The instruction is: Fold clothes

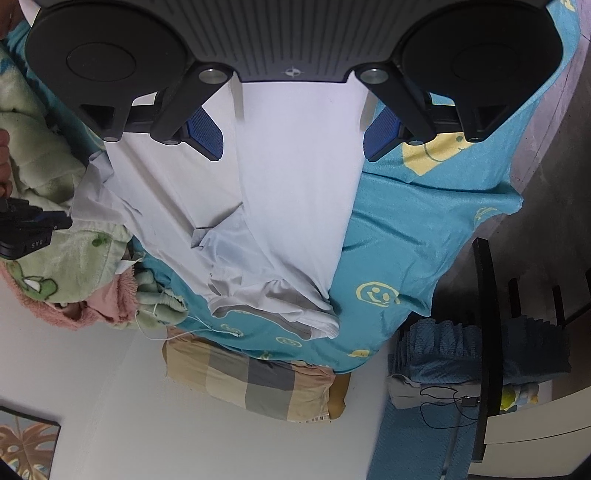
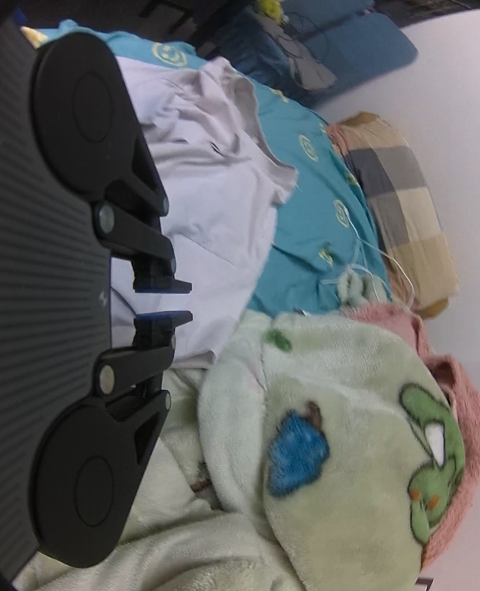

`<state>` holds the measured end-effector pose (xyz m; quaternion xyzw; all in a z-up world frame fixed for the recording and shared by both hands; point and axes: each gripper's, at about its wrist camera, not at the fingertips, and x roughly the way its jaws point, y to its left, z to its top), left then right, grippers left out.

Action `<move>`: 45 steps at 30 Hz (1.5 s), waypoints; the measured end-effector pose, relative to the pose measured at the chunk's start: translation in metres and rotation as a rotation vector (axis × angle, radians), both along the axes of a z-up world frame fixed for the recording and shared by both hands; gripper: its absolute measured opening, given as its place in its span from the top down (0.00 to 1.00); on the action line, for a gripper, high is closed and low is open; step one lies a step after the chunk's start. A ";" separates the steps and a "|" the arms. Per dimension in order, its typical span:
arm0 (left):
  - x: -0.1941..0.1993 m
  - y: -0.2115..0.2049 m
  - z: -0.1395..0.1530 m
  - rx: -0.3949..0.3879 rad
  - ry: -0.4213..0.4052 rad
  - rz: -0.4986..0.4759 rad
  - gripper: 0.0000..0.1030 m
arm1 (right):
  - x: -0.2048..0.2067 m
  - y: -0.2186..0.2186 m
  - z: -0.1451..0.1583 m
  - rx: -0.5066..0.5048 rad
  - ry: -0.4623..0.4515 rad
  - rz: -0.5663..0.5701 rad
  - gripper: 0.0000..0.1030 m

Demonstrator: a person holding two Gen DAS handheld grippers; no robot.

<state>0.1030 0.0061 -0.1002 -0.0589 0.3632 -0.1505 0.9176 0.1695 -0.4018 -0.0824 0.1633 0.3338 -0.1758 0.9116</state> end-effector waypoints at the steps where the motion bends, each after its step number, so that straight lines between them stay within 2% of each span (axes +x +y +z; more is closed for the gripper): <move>1: 0.000 -0.001 -0.001 0.005 0.000 -0.001 0.18 | 0.001 -0.005 -0.001 -0.021 -0.006 -0.016 0.86; 4: -0.001 -0.004 -0.003 0.019 -0.001 -0.006 0.18 | -0.002 -0.023 -0.007 -0.011 -0.046 -0.021 0.85; 7: 0.000 -0.004 -0.006 0.019 0.010 -0.010 0.18 | -0.005 -0.037 -0.013 0.049 -0.067 0.011 0.75; 8: 0.001 -0.004 -0.007 0.007 0.021 -0.013 0.18 | -0.006 -0.038 -0.014 0.045 -0.075 0.022 0.70; 10: 0.003 -0.003 -0.011 -0.009 0.041 -0.010 0.18 | -0.007 -0.041 -0.016 0.031 -0.088 0.037 0.68; 21: 0.008 -0.004 -0.019 0.010 0.061 0.000 0.18 | 0.011 -0.047 -0.037 0.017 -0.073 0.099 0.68; 25: 0.006 -0.006 -0.019 0.019 0.057 -0.008 0.17 | 0.016 -0.042 -0.047 -0.037 -0.035 0.084 0.69; 27: 0.006 -0.006 -0.018 0.019 0.053 -0.008 0.18 | 0.017 -0.040 -0.050 -0.044 -0.032 0.081 0.70; 28: 0.006 -0.006 -0.017 0.017 0.050 -0.006 0.18 | 0.018 -0.039 -0.049 -0.044 -0.033 0.083 0.77; 29: 0.006 -0.005 -0.016 0.015 0.048 -0.004 0.17 | 0.018 -0.037 -0.045 -0.039 -0.040 0.085 0.93; 30: 0.006 -0.005 -0.015 0.013 0.045 -0.003 0.18 | 0.018 -0.034 -0.040 -0.032 -0.052 0.087 0.94; 34: 0.006 -0.001 -0.009 -0.010 0.032 0.006 0.18 | 0.020 -0.010 0.002 -0.006 -0.136 0.119 0.95; 39: 0.008 0.006 -0.002 -0.022 0.007 0.018 0.18 | 0.062 0.050 0.067 0.034 -0.169 0.209 0.96; 42: 0.012 0.014 0.002 -0.033 -0.004 0.035 0.18 | 0.098 0.095 0.076 0.044 -0.146 0.274 0.96; 45: 0.016 0.025 0.006 -0.002 -0.034 0.060 0.18 | 0.135 0.141 0.079 0.050 -0.116 0.340 0.96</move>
